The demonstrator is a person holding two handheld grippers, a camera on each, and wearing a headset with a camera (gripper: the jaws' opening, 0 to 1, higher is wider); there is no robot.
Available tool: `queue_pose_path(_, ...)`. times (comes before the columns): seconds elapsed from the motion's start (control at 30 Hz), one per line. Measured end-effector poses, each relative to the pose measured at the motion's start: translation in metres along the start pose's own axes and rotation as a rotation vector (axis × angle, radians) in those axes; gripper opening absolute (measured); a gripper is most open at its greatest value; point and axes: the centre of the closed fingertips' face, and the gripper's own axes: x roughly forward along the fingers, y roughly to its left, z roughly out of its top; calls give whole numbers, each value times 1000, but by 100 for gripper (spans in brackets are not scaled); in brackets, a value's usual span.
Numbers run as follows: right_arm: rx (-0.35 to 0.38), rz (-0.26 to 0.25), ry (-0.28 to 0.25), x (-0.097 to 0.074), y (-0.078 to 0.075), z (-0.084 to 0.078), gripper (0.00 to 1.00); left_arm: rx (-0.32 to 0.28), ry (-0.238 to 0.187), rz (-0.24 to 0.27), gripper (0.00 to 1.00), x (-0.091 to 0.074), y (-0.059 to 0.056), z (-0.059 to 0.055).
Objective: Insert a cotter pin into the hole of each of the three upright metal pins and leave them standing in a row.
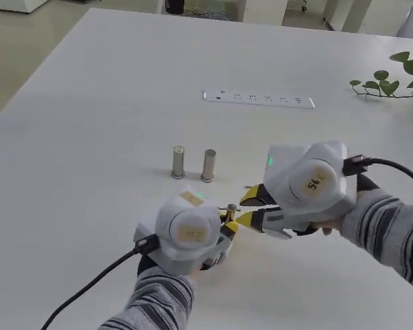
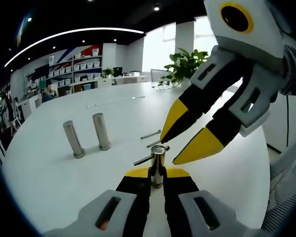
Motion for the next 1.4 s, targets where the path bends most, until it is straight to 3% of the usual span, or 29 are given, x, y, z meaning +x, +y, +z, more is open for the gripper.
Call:
queue_pose_path(0.17,138,-11,-37,-6,-1,-9,13,7,5,0,5,-1,4,0)
queue_pose_path(0.3,171,-22,-50,-10,1,-16,12,31,17,14,5,-3,13,-1)
queue_pose_path(0.43,235,-28,-57,-11,1,-23,12,15,11,22,5,-7,25,1)
queue_pose_path(0.63,269,-31,-66,-13,4,-27,13,17,-17,41,5,-15,46,11)
queue_pose_path(0.77,289,-37,-73,-13,4,-28,15,12,-18,56,5,-18,58,12)
queue_pose_path(1.03,325,-41,-82,-12,6,-30,16,-5,-25,83,5,-24,78,10)
queue_pose_path(1.27,347,-42,-85,-11,9,-34,16,2,5,124,5,-29,93,-1)
queue_pose_path(1.4,349,-46,-90,-11,10,-35,16,-26,3,144,5,-32,102,-5)
